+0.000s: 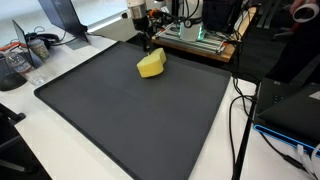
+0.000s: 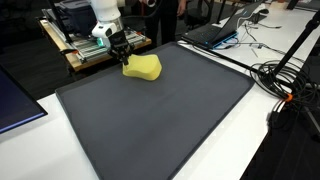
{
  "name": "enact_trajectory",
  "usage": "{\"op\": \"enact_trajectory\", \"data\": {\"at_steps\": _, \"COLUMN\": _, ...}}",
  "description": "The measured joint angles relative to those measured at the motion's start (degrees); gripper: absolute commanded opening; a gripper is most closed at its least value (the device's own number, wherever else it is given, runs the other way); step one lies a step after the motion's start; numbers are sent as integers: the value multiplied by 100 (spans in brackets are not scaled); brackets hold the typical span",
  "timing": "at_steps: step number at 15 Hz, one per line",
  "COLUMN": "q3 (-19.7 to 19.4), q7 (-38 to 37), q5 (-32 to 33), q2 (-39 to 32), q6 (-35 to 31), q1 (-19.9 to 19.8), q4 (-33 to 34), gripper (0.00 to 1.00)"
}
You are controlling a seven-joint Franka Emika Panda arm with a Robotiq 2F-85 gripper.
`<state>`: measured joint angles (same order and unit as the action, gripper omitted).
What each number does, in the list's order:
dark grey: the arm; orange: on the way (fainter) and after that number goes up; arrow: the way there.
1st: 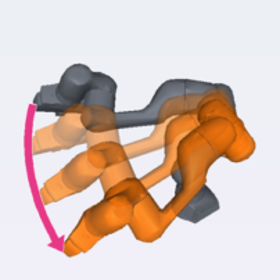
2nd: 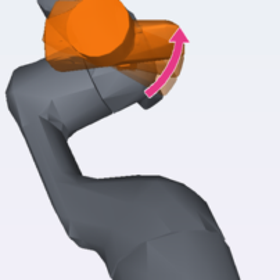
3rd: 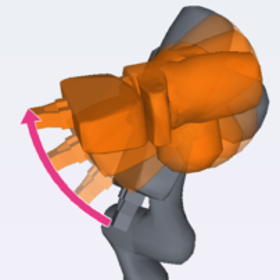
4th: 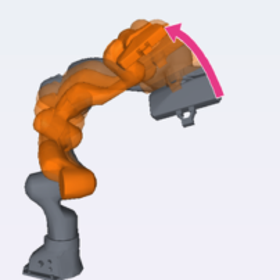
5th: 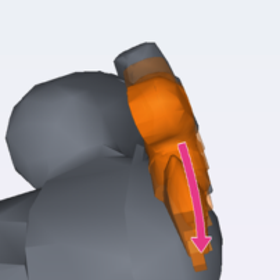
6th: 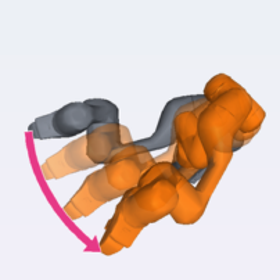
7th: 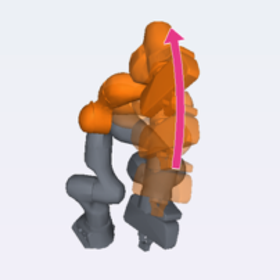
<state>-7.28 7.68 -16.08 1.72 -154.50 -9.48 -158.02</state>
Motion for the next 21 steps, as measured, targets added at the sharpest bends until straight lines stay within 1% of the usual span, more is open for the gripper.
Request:
{"op": "enact_trajectory", "data": {"at_steps": 2, "q3": 2, "q7": -24, "q5": 38, "q2": 0, "q6": 0, "q1": 2, "q4": 1, "gripper": 3}}
{"op": "enact_trajectory", "data": {"at_steps": 3, "q3": 12, "q7": -92, "q5": 134, "q2": 2, "q6": 1, "q1": 10, "q4": 4, "gripper": 3}}
{"op": "enact_trajectory", "data": {"at_steps": 4, "q3": 40, "q7": -286, "q5": 384, "q2": 13, "q6": 8, "q1": 21, "q4": 10, "gripper": 3}}
{"op": "enact_trajectory", "data": {"at_steps": 6, "q3": 142, "q7": -1083, "q5": 1277, "q2": 59, "q6": 64, "q1": 72, "q4": 20, "gripper": 3}}
{"op": "enact_trajectory", "data": {"at_steps": 8, "q3": 277, "q7": -1995, "q5": 2283, "q2": 197, "q6": 361, "q1": 120, "q4": 63, "gripper": 3}}
{"op": "enact_trajectory", "data": {"at_steps": 10, "q3": 543, "q7": -2851, "q5": 3024, "q2": 518, "q6": 970, "q1": 224, "q4": 134, "gripper": 3}}
{"op": "enact_trajectory", "data": {"at_steps": 11, "q3": 745, "q7": -3239, "q5": 3240, "q2": 750, "q6": 1344, "q1": 315, "q4": 124, "gripper": 3}}
{"op": "enact_trajectory", "data": {"at_steps": 14, "q3": 1447, "q7": -4006, "q5": 3320, "q2": 1522, "q6": 2614, "q1": 722, "q4": 112, "gripper": 3}}
{"op": "enact_trajectory", "data": {"at_steps": 17, "q3": 2031, "q7": -4452, "q5": 3302, "q2": 2178, "q6": 3833, "q1": 1120, "q4": 291, "gripper": 3}}
{"op": "enact_trajectory", "data": {"at_steps": 19, "q3": 2282, "q7": -4576, "q5": 3303, "q2": 2498, "q6": 4424, "q1": 1295, "q4": 489, "gripper": 3}}
{"op": "enact_trajectory", "data": {"at_steps": 21, "q3": 2388, "q7": -4629, "q5": 3306, "q2": 2700, "q6": 4745, "q1": 1361, "q4": 693, "gripper": 3}}
